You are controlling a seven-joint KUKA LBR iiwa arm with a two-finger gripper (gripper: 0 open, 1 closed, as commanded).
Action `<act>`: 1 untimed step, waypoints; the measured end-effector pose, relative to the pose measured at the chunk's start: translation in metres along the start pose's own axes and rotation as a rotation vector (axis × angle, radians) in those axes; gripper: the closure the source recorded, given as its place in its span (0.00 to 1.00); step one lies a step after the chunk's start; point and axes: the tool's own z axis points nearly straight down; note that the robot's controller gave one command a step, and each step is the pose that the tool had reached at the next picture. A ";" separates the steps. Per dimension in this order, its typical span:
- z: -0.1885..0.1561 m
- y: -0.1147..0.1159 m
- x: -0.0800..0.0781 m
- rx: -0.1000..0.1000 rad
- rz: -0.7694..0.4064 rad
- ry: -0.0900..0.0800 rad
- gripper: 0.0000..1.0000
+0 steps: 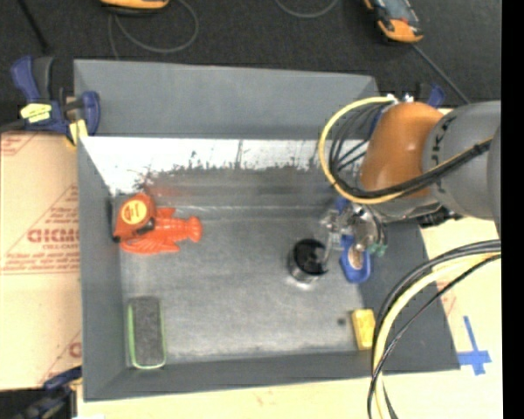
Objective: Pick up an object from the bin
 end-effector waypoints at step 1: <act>0.000 0.000 0.000 0.000 0.000 0.000 1.00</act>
Offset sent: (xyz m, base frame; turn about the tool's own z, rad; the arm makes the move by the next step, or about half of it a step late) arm -0.0334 -0.0323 -0.0054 0.0224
